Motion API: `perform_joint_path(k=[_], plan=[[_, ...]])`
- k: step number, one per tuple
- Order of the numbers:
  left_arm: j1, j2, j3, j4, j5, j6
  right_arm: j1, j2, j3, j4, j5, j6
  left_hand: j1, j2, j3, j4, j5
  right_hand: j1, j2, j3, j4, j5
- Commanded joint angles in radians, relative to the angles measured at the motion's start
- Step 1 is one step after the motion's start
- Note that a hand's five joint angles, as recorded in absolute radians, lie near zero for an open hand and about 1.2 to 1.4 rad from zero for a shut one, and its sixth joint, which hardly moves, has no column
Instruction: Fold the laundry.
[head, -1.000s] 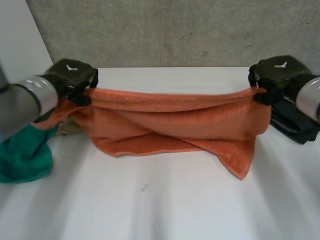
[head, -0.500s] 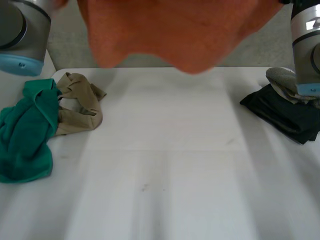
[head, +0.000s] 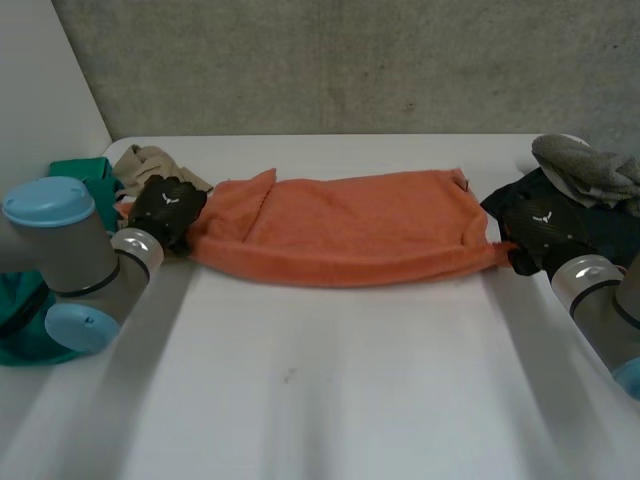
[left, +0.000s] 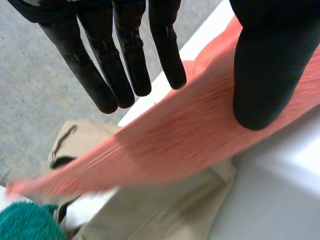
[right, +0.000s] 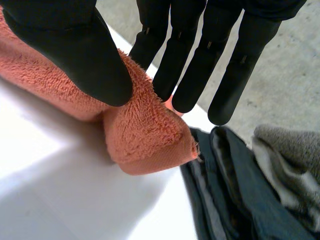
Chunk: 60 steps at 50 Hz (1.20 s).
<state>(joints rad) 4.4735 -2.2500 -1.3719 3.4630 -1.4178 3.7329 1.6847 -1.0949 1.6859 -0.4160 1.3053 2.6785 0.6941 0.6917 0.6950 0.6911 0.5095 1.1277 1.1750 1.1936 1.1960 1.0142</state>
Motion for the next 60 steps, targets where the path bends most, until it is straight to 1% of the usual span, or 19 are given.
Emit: perform_joint_path(k=[1, 8, 11, 18, 20, 26, 30, 34, 35, 38, 39, 40, 41, 42, 45, 48, 50, 56, 60], plan=[[0.018, 0.003, 0.005, -0.018, -0.027, 0.048, -0.023, -0.025, -0.005, 0.043, -0.004, 0.009, 0.051, 0.053, 0.05, 0.054, 0.061, 0.269, 0.221, 0.203, 0.2, 0.208], [0.039, 0.03, -0.022, -0.024, -0.02, 0.048, -0.031, -0.025, -0.003, 0.054, -0.003, 0.014, 0.074, 0.077, 0.073, 0.077, 0.084, 0.269, 0.221, 0.203, 0.2, 0.208], [0.055, 0.036, -0.033, -0.024, 0.002, 0.051, -0.036, -0.023, -0.003, 0.054, -0.003, 0.017, 0.092, 0.094, 0.091, 0.095, 0.102, 0.269, 0.221, 0.203, 0.2, 0.208], [0.084, 0.052, -0.058, -0.033, 0.072, 0.068, -0.037, -0.026, -0.009, 0.055, -0.001, 0.017, 0.464, 0.467, 0.463, 0.467, 0.474, 0.269, 0.221, 0.203, 0.2, 0.208], [0.086, 0.053, -0.065, -0.041, 0.098, 0.077, -0.037, -0.028, -0.012, 0.065, -0.001, 0.017, 0.701, 0.703, 0.7, 0.704, 0.711, 0.269, 0.221, 0.203, 0.2, 0.208], [0.089, 0.073, -0.09, -0.093, 0.105, 0.114, -0.043, -0.04, -0.034, 0.144, -0.003, 0.008, 0.702, 0.705, 0.701, 0.705, 0.712, 0.269, 0.221, 0.203, 0.2, 0.208], [0.096, 0.145, -0.141, -0.169, 0.082, 0.15, -0.06, -0.066, -0.06, 0.29, -0.011, -0.031, 0.702, 0.705, 0.701, 0.705, 0.712, 0.269, 0.221, 0.203, 0.2, 0.208], [0.102, 0.256, -0.203, -0.278, 0.033, 0.199, -0.091, -0.114, -0.084, 0.497, -0.032, -0.144, 0.702, 0.705, 0.701, 0.705, 0.712, 0.269, 0.221, 0.203, 0.2, 0.208], [0.104, 0.303, -0.232, -0.338, 0.002, 0.211, -0.106, -0.14, -0.089, 0.59, -0.031, -0.207, 0.702, 0.705, 0.701, 0.705, 0.712, 0.269, 0.221, 0.203, 0.2, 0.208], [0.101, 0.375, -0.275, -0.45, -0.049, 0.232, -0.129, -0.177, -0.091, 0.736, -0.027, -0.308, 0.702, 0.705, 0.701, 0.705, 0.712, 0.269, 0.221, 0.203, 0.2, 0.208], [0.098, 0.42, -0.304, -0.538, -0.076, 0.249, -0.141, -0.2, -0.086, 0.838, -0.021, -0.38, 0.702, 0.705, 0.701, 0.705, 0.712, 0.269, 0.221, 0.203, 0.2, 0.208], [0.095, 0.447, -0.325, -0.608, -0.095, 0.263, -0.148, -0.21, -0.081, 0.891, -0.017, -0.415, 0.702, 0.705, 0.701, 0.705, 0.712, 0.269, 0.221, 0.203, 0.2, 0.208], [0.093, 0.455, -0.331, -0.625, -0.099, 0.266, -0.154, -0.22, -0.077, 0.943, -0.009, -0.452, 0.702, 0.705, 0.701, 0.705, 0.712, 0.269, 0.221, 0.203, 0.2, 0.208], [0.09, 0.486, -0.354, -0.697, -0.105, 0.284, -0.167, -0.236, -0.065, 1.038, 0.006, -0.519, 0.702, 0.705, 0.701, 0.705, 0.712, 0.269, 0.221, 0.203, 0.2, 0.208], [0.089, 0.517, -0.383, -0.792, -0.081, 0.306, -0.187, -0.263, -0.045, 1.152, 0.028, -0.619, 0.702, 0.705, 0.701, 0.705, 0.712, 0.269, 0.221, 0.203, 0.2, 0.208], [0.086, 0.517, -0.385, -0.794, -0.053, 0.312, -0.183, -0.275, -0.035, 1.125, 0.028, -0.628, 0.702, 0.705, 0.701, 0.705, 0.712, 0.269, 0.221, 0.203, 0.2, 0.208], [0.078, 0.503, -0.36, -0.76, -0.043, 0.311, -0.174, -0.269, -0.035, 1.064, 0.029, -0.606, 0.702, 0.705, 0.701, 0.705, 0.712, 0.269, 0.221, 0.203, 0.2, 0.208], [0.05, 0.394, -0.221, -0.654, -0.081, 0.289, -0.16, -0.211, -0.054, 0.936, 0.042, -0.565, 0.702, 0.705, 0.701, 0.705, 0.712, 0.269, 0.221, 0.203, 0.2, 0.208], [0.018, 0.305, -0.078, -0.581, -0.096, 0.225, -0.146, -0.154, -0.103, 0.824, 0.034, -0.507, 0.702, 0.705, 0.701, 0.705, 0.712, 0.269, 0.221, 0.203, 0.2, 0.208]])
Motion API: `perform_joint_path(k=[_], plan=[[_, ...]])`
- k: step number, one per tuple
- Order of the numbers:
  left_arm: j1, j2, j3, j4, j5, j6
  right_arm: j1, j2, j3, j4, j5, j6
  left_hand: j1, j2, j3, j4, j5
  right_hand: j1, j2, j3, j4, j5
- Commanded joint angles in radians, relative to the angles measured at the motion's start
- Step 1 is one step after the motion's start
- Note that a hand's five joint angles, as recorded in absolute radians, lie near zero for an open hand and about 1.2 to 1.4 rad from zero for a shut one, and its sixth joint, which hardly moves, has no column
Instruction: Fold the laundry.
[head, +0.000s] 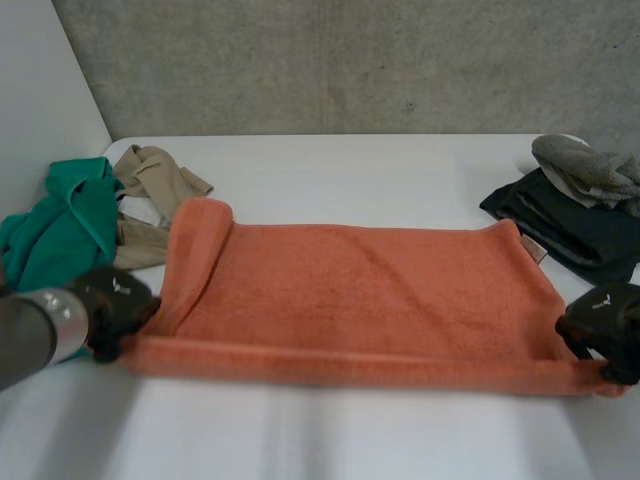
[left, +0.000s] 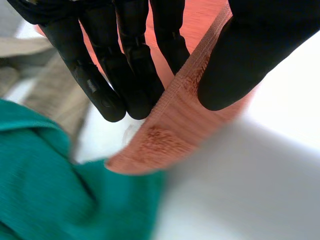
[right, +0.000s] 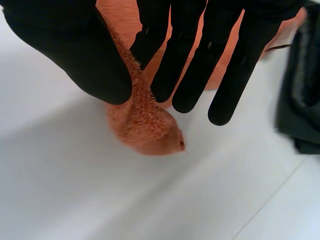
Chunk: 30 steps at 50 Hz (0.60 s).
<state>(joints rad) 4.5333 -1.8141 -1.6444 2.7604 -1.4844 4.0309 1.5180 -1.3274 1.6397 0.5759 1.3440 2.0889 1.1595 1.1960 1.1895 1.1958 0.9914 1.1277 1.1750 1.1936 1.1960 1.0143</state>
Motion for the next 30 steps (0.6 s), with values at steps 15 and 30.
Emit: perform_joint_path(k=[15, 30], plan=[[-0.072, -0.219, 0.811, 0.542, -0.031, -0.222, 0.09, 0.064, -0.42, -0.91, 0.11, 0.442, 0.237, 0.2, 0.207, 0.2, 0.23, 0.269, 0.221, 0.203, 0.2, 0.207], [-0.023, -0.148, 0.78, 0.599, -0.01, -0.392, 0.119, 0.034, -0.5, -0.851, 0.106, 0.539, 0.237, 0.2, 0.207, 0.2, 0.23, 0.269, 0.221, 0.203, 0.2, 0.207]])
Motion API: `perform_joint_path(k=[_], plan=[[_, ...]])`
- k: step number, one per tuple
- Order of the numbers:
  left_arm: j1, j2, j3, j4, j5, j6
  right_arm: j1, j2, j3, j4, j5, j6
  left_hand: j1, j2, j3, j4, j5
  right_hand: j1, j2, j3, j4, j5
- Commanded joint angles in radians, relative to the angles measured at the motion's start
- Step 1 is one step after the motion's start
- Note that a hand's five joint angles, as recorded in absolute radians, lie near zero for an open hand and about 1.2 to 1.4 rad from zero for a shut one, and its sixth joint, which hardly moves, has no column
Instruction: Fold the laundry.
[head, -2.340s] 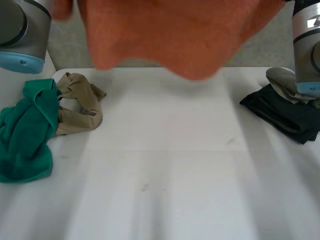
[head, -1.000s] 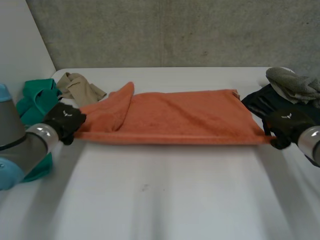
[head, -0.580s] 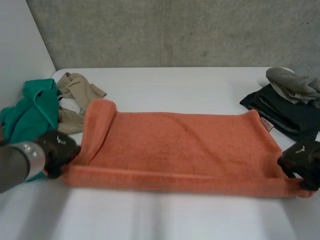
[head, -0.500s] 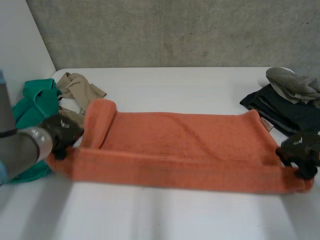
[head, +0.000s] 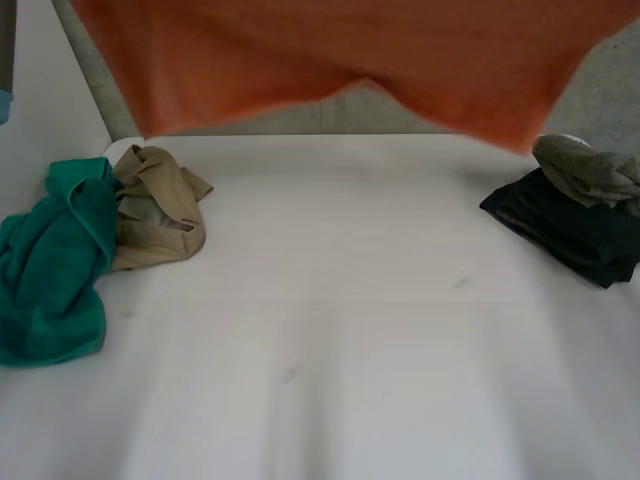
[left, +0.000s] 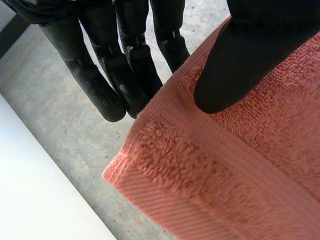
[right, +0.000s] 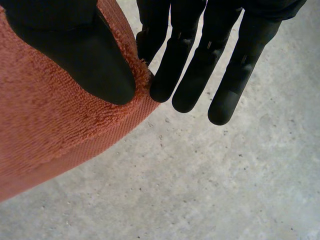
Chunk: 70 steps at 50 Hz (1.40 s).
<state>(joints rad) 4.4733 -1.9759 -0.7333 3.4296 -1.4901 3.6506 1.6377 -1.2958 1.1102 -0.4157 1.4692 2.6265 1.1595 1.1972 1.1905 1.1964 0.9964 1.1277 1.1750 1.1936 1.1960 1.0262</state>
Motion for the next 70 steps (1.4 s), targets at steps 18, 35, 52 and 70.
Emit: perform_joint_path(k=[18, 35, 52, 70], plan=[[0.053, 0.046, -0.86, 0.096, 0.145, 0.128, -0.064, 0.032, 0.502, 0.253, -0.147, -0.037, 0.237, 0.199, 0.206, 0.2, 0.225, 0.269, 0.221, 0.203, 0.2, 0.196], [0.147, 0.379, -1.178, -0.565, 0.087, 0.344, -0.309, -0.217, 0.694, 0.96, -0.173, -0.563, 0.237, 0.199, 0.206, 0.2, 0.225, 0.269, 0.221, 0.203, 0.2, 0.196], [0.057, 0.312, -0.977, -0.564, 0.133, 0.345, -0.316, -0.106, 0.619, 0.905, -0.256, -0.586, 0.237, 0.199, 0.206, 0.2, 0.225, 0.269, 0.221, 0.203, 0.2, 0.196], [-0.071, -0.273, -0.31, -0.386, -0.042, 0.25, -0.138, 0.206, 0.361, 0.263, -0.178, -0.303, 0.237, 0.199, 0.206, 0.2, 0.225, 0.269, 0.221, 0.203, 0.2, 0.196]])
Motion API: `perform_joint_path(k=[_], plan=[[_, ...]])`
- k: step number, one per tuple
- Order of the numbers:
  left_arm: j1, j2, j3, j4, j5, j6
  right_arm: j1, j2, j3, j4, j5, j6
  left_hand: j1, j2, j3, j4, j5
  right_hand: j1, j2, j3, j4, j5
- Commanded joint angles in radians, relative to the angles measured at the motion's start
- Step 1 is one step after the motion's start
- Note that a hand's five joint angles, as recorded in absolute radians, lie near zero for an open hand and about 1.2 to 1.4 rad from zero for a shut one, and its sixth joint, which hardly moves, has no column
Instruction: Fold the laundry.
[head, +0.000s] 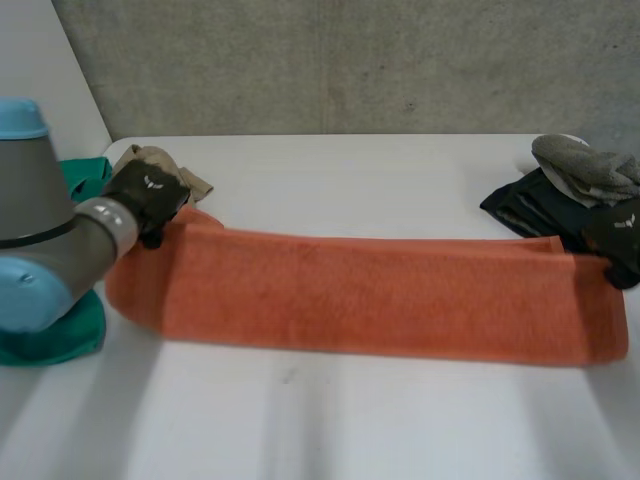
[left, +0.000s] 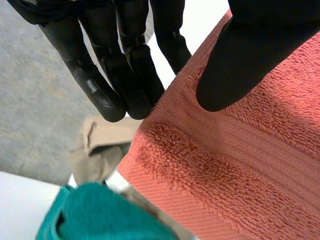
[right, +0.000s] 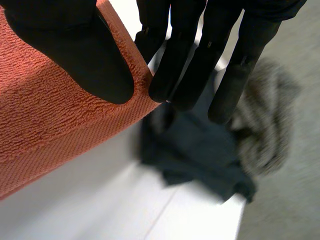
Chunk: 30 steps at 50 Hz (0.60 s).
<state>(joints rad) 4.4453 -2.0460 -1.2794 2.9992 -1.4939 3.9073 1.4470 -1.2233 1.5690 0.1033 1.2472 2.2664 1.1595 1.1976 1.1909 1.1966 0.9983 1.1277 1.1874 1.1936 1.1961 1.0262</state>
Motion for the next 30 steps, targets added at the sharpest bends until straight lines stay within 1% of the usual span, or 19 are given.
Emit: perform_joint_path(k=[1, 3, 5, 9, 10, 11, 12, 13, 14, 15, 19, 20, 23, 24, 26, 30], plan=[[-0.047, -0.223, 0.262, 0.047, -0.049, -0.006, 0.058, 0.152, -0.112, -0.278, 0.052, 0.058, 0.237, 0.199, 0.205, 0.2, 0.223, 0.269, 0.209, 0.203, 0.2, 0.196], [-0.052, -0.265, 0.313, 0.047, -0.075, -0.005, 0.067, 0.188, -0.139, -0.313, 0.069, 0.053, 0.237, 0.199, 0.205, 0.2, 0.223, 0.269, 0.209, 0.203, 0.2, 0.196], [-0.058, -0.324, 0.386, 0.041, -0.118, -0.005, 0.078, 0.235, -0.182, -0.342, 0.096, 0.044, 0.237, 0.199, 0.205, 0.2, 0.223, 0.269, 0.209, 0.203, 0.2, 0.196], [-0.07, -0.401, 0.472, 0.021, -0.16, -0.002, 0.092, 0.303, -0.24, -0.369, 0.107, 0.03, 0.237, 0.199, 0.205, 0.2, 0.223, 0.269, 0.209, 0.203, 0.2, 0.196], [-0.073, -0.41, 0.486, 0.017, -0.163, 0.0, 0.095, 0.315, -0.25, -0.372, 0.106, 0.029, 0.237, 0.199, 0.205, 0.2, 0.223, 0.047, -0.012, -0.019, -0.021, -0.026], [-0.075, -0.419, 0.497, 0.012, -0.164, 0.0, 0.098, 0.329, -0.26, -0.376, 0.104, 0.028, 0.237, 0.199, 0.205, 0.2, 0.223, -0.231, -0.291, -0.297, -0.299, -0.304], [-0.081, -0.433, 0.515, 0.009, -0.164, 0.0, 0.104, 0.353, -0.283, -0.387, 0.104, 0.024, -0.135, -0.173, -0.166, -0.172, -0.148, -0.902, -0.962, -0.968, -0.971, -0.975], [-0.084, -0.437, 0.522, 0.004, -0.17, 0.001, 0.108, 0.366, -0.293, -0.393, 0.106, 0.024, -0.429, -0.467, -0.461, -0.466, -0.443, -0.953, -1.013, -1.019, -1.022, -1.026], [-0.089, -0.439, 0.526, 0.004, -0.172, -0.002, 0.113, 0.375, -0.302, -0.399, 0.11, 0.024, -0.726, -0.764, -0.757, -0.763, -0.739, -0.953, -1.013, -1.019, -1.022, -1.026], [-0.092, -0.439, 0.528, 0.004, -0.174, -0.003, 0.118, 0.384, -0.311, -0.401, 0.113, 0.024, -0.97, -1.008, -1.001, -1.007, -0.983, -0.953, -1.013, -1.019, -1.022, -1.026], [-0.113, -0.412, 0.526, 0.02, -0.178, -0.009, 0.13, 0.377, -0.313, -0.39, 0.147, 0.035, -0.985, -1.023, -1.016, -1.022, -0.998, -0.953, -1.013, -1.019, -1.022, -1.026], [-0.118, -0.389, 0.519, 0.026, -0.177, -0.017, 0.131, 0.355, -0.299, -0.376, 0.165, 0.048, -0.985, -1.023, -1.016, -1.022, -0.998, -0.953, -1.013, -1.019, -1.022, -1.026], [-0.119, -0.347, 0.494, 0.033, -0.175, -0.034, 0.13, 0.305, -0.271, -0.343, 0.181, 0.079, -0.985, -1.023, -1.016, -1.022, -0.998, -0.953, -1.013, -1.019, -1.022, -1.026], [-0.122, -0.32, 0.474, 0.043, -0.174, -0.049, 0.127, 0.26, -0.248, -0.314, 0.182, 0.106, -0.985, -1.023, -1.016, -1.022, -0.998, -0.953, -1.013, -1.019, -1.022, -1.026], [-0.124, -0.295, 0.453, 0.056, -0.17, -0.066, 0.121, 0.22, -0.225, -0.277, 0.178, 0.136, -0.985, -1.023, -1.016, -1.022, -0.998, -0.953, -1.013, -1.019, -1.022, -1.026], [-0.13, -0.25, 0.405, 0.104, -0.149, -0.091, 0.096, 0.153, -0.17, -0.2, 0.14, 0.185, -0.985, -1.023, -1.016, -1.022, -0.998, -0.953, -1.013, -1.019, -1.022, -1.026]])
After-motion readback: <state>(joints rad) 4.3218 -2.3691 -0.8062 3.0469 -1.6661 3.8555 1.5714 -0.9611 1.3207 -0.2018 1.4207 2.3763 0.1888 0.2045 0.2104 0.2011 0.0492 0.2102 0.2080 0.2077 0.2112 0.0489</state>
